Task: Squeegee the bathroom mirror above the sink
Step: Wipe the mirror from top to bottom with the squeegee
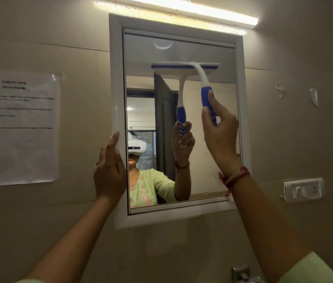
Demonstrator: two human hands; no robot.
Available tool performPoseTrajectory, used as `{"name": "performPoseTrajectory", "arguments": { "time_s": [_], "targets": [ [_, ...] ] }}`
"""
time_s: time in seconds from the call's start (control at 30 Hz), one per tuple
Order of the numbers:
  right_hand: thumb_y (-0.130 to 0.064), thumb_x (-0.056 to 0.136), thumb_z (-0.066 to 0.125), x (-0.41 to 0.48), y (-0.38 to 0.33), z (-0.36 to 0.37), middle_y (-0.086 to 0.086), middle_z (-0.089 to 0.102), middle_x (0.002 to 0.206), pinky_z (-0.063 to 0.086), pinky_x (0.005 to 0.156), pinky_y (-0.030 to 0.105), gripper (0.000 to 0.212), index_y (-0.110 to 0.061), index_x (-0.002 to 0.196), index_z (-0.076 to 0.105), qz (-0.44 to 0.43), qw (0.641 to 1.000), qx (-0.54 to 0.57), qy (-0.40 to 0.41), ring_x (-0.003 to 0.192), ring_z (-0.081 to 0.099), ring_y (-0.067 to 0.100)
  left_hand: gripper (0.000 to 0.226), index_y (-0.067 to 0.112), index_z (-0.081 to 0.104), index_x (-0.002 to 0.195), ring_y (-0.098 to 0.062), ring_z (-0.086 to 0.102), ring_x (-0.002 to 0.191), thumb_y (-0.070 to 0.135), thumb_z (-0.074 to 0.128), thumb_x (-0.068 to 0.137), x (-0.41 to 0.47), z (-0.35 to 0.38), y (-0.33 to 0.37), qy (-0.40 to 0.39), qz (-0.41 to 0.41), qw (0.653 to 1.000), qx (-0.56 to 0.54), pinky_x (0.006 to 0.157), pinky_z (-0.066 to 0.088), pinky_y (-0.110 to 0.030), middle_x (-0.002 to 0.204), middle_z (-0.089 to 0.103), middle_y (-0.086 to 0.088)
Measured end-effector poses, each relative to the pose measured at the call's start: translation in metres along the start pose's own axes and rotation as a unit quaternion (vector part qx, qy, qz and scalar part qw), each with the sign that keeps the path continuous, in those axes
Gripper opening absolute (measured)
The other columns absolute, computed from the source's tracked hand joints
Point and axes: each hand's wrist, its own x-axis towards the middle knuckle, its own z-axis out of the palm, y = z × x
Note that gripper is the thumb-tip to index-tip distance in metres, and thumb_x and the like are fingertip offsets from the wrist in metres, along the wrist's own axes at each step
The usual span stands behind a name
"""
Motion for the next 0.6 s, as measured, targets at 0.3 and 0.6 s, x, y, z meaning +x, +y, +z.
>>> {"name": "performPoseTrajectory", "arguments": {
  "time_s": [0.3,0.6],
  "targets": [
    [-0.022,0.093,0.05,-0.073,0.015,-0.015,-0.002,0.054,0.087,0.047,0.067,0.009,0.048,-0.021,0.14,0.039,0.002,1.0,-0.004,-0.023,0.077,0.053,-0.003,0.04,0.021,0.036,0.139,-0.031,0.058,0.102,0.017,0.032,0.1,0.0,0.001,0.0,0.005,0.013,1.0,0.006,0.074,0.043,-0.032,0.136,0.048,-0.013],
    [-0.017,0.093,0.053,-0.037,0.006,-0.006,-0.003,0.053,0.092,0.045,0.07,0.002,0.048,-0.019,0.139,0.039,0.013,1.0,0.0,-0.009,0.08,0.053,-0.011,0.041,0.023,0.035,0.14,-0.031,0.056,0.107,0.02,0.03,0.099,-0.001,0.0,0.001,0.003,0.001,1.0,0.015,0.079,0.042,-0.032,0.137,0.048,-0.011]
  ]
}}
